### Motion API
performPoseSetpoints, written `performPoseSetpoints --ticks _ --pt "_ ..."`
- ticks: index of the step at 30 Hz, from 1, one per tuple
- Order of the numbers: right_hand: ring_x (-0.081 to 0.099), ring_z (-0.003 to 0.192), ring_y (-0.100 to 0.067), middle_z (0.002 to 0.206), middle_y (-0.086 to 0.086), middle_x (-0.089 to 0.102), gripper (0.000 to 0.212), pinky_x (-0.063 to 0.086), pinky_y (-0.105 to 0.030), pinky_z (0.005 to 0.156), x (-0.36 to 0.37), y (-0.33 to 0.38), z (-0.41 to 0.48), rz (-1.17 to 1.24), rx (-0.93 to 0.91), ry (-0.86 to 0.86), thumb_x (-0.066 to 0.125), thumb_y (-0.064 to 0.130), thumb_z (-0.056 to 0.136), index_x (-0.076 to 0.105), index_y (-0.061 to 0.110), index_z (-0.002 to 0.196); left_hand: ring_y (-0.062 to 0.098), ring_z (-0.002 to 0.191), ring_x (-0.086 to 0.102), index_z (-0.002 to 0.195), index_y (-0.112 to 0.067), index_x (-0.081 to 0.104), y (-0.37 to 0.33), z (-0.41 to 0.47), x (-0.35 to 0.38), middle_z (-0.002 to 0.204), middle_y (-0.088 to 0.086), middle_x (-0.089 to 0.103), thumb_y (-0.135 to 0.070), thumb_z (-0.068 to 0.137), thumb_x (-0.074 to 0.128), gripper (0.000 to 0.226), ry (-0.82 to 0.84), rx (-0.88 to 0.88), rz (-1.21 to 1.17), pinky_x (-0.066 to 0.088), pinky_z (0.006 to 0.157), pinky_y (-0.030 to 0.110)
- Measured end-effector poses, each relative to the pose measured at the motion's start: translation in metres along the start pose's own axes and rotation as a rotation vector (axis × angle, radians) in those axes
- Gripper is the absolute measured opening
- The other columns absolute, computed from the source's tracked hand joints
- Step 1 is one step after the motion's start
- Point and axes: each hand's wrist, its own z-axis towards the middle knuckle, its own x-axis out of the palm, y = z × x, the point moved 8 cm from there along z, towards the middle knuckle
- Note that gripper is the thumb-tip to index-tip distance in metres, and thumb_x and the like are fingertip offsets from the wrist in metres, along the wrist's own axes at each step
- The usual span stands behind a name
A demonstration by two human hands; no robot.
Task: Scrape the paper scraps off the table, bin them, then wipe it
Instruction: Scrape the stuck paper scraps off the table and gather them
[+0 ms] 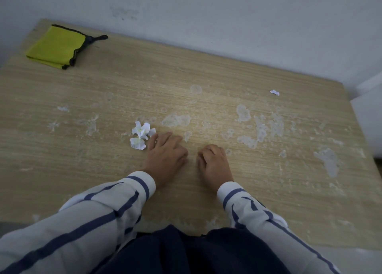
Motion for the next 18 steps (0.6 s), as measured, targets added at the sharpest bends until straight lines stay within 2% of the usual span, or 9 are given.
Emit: performPoseSetpoints --ticks 3,6,11,13,16,18 --pt "0.049 0.096 -0.031 0.103 -0.015 0.059 0.027 0.038 -0.035 0.088 0.002 -0.002 -0.002 -0.002 -0.002 0.018 0.045 0.02 0.088 0.062 0.002 0.095 0.031 0.12 0.049 0.078 -0.03 0.067 -0.003 -0.003 -0.005 0.117 -0.001 0.063 -0.041 0.084 0.042 0.029 -0.042 0.045 -0.009 0.03 0.099 0.054" --pt "0.05 0.096 -0.03 0.103 -0.014 0.059 0.026 0.036 -0.033 0.088 0.002 -0.002 -0.002 -0.013 -0.014 0.026 0.045 0.02 0.088 0.062 0.002 0.095 0.029 0.121 0.046 0.085 -0.032 0.068 -0.003 -0.007 -0.004 0.119 -0.004 0.061 -0.043 0.085 0.04 0.03 -0.016 0.149 -0.055 0.027 0.101 0.053" --pt "0.05 0.096 -0.03 0.104 -0.014 0.059 0.043 0.035 -0.031 0.088 0.0 0.002 -0.003 -0.04 -0.042 0.04 0.031 0.031 0.087 0.062 0.003 0.095 0.03 0.119 0.05 0.078 -0.036 0.068 -0.006 -0.004 -0.005 0.117 -0.005 0.063 -0.046 0.083 0.04 0.031 0.026 0.242 0.032 0.03 0.099 0.054" --pt "0.05 0.097 -0.03 0.105 -0.014 0.059 0.045 0.037 -0.033 0.089 -0.001 0.004 -0.003 -0.05 -0.041 0.054 0.029 0.032 0.087 0.062 0.003 0.097 0.032 0.118 0.052 0.077 -0.032 0.067 -0.012 -0.003 -0.005 0.116 -0.002 0.063 -0.041 0.083 0.042 0.028 0.021 0.291 0.106 0.031 0.1 0.054" --pt "0.05 0.096 -0.031 0.104 -0.015 0.06 0.039 0.037 -0.034 0.089 -0.002 0.005 -0.003 -0.046 -0.031 0.053 0.034 0.027 0.089 0.063 0.002 0.097 0.033 0.118 0.052 0.083 -0.023 0.067 -0.022 -0.004 -0.003 0.116 0.003 0.063 -0.024 0.082 0.056 0.012 -0.038 0.387 0.171 0.032 0.101 0.055" --pt "0.05 0.096 -0.031 0.103 -0.015 0.06 0.039 0.037 -0.035 0.089 -0.002 0.006 -0.003 -0.048 -0.026 0.055 0.034 0.027 0.089 0.063 0.002 0.096 0.031 0.114 0.055 0.085 -0.018 0.068 -0.03 -0.003 -0.004 0.112 0.004 0.065 -0.017 0.084 0.048 0.02 -0.091 0.435 0.194 0.037 0.098 0.053"
